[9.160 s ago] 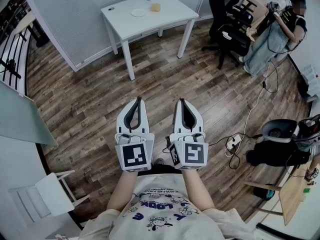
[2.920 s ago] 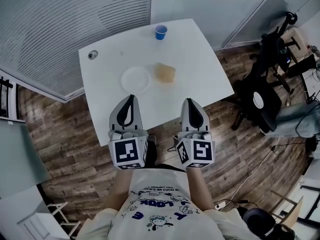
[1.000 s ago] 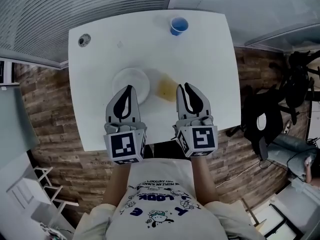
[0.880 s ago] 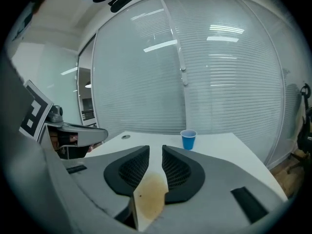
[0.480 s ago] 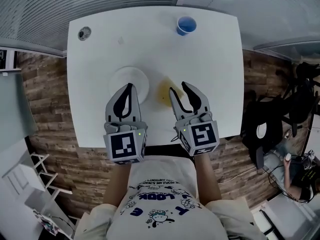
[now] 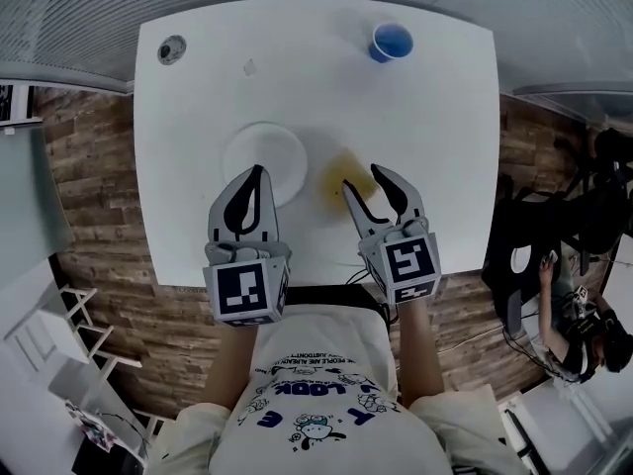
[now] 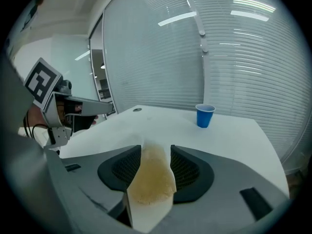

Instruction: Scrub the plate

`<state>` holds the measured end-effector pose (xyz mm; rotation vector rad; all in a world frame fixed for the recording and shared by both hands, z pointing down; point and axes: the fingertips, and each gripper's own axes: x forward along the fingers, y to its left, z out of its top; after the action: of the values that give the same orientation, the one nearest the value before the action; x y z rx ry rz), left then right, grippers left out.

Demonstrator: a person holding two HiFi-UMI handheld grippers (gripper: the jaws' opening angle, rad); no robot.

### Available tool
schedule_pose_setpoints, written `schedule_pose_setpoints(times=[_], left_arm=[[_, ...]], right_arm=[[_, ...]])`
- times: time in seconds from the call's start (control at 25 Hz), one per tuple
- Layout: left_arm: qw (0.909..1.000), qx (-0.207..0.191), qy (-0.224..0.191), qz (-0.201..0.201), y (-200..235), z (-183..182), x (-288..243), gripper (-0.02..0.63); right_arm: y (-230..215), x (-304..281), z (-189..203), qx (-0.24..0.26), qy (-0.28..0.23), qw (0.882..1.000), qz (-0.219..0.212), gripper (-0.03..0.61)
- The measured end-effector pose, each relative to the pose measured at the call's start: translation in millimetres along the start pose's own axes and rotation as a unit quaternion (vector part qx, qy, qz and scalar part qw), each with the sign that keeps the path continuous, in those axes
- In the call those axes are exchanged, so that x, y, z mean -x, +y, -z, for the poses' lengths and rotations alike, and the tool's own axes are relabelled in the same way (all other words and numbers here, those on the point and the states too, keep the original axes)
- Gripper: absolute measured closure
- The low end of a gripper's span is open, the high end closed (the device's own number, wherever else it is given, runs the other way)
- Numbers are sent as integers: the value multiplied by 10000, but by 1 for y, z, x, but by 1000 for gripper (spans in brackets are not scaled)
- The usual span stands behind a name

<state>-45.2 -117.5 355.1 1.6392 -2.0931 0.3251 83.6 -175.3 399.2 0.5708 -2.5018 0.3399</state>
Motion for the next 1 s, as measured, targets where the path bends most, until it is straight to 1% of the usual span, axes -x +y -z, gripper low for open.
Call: schedule_pose_setpoints(times=[0.08, 0.2, 0.36, 0.48, 0.56, 0.68, 0.76, 0.92, 1.0], left_arm=[[10000, 61, 2, 4, 4, 0, -1, 588], [10000, 63, 34, 48, 9, 2, -1, 588], [9997, 110, 189, 94, 18, 13, -2, 588], [9995, 126, 258, 86, 26, 21, -1, 588], [9995, 139, 281, 75, 31, 26, 0, 588], [9993, 197, 305, 13, 41, 32, 1, 588], [9991, 287, 322, -11, 47, 34, 3, 588], [9975, 642, 300, 53, 57, 40, 5, 588], [9970, 707, 311, 32, 60, 44, 7, 588]], right_arm=[[2, -3, 7, 121, 212, 9997, -59, 383], [6, -7, 13, 90, 370, 9993, -52, 382], [7, -11, 18, 54, 358, 9992, 171, 383], [6, -15, 24, -70, 333, 9990, 281, 393], [9, -17, 25, -8, 330, 9991, 261, 407], [13, -18, 27, 214, 410, 9987, 221, 410], [15, -18, 28, 267, 465, 9984, 199, 418], [16, -20, 28, 342, 528, 9975, 311, 448], [19, -21, 30, 336, 566, 9973, 340, 465]])
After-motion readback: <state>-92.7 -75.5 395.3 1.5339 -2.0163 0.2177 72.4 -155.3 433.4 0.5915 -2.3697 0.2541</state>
